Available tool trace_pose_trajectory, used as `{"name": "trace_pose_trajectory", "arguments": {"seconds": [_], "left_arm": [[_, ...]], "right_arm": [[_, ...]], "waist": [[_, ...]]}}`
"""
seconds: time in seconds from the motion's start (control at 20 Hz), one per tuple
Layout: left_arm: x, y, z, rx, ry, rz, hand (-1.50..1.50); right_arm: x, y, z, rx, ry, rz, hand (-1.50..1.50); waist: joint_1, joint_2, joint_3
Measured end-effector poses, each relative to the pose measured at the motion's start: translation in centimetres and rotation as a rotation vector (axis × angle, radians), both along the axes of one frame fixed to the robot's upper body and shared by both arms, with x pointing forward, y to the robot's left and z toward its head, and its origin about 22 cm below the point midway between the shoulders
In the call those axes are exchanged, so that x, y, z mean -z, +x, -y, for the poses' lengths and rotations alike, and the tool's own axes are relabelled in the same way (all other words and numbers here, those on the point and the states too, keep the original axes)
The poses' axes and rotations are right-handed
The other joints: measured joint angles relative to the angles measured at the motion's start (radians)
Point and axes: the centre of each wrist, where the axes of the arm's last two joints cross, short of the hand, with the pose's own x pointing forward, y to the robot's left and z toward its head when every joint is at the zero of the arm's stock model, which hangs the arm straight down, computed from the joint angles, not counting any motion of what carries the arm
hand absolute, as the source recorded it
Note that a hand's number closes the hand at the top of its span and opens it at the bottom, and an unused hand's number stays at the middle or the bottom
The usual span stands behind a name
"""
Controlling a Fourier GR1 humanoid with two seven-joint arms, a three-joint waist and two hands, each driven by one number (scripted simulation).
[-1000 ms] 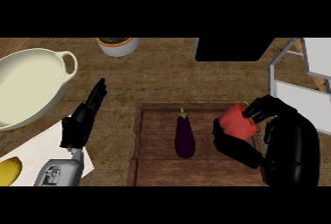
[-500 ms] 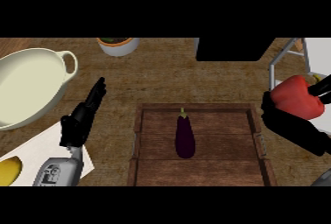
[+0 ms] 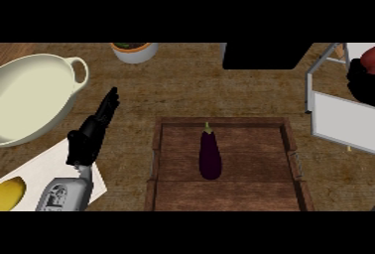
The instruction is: Pick the bell pepper from the tray and place it in the tiered shelf
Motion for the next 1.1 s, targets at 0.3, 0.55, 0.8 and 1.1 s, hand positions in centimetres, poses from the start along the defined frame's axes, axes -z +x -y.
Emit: {"name": "trace_pose_trajectory", "arguments": {"seconds": [0.3, 0.55, 0.8, 1.1], "left_arm": [[0.3, -0.4, 0.9, 0.003, -0.007, 0.006, 0.0], [0.1, -0.4, 0.7, 0.004, -0.001, 0.008, 0.0], [0.0, -0.1, 0.7, 0.008, -0.006, 0.002, 0.0], [0.1, 0.2, 1.4, 0.012, -0.01, 0.004, 0.0]], "right_arm": [[-1.7, 1.3, 3.0, 0.075, -0.026, 0.006, 1.5], [-2.3, 3.2, 5.6, 0.108, -0.069, -0.002, 1.5], [-1.8, 5.0, 7.5, 0.132, -0.137, -0.008, 1.5], [-0.5, 7.1, 9.9, 0.155, -0.219, -0.017, 1.5]], "waist": [[0.0, 0.0, 0.0], [0.002, 0.0, 0.0], [0.003, 0.001, 0.001], [0.003, 0.002, 0.001]]}}
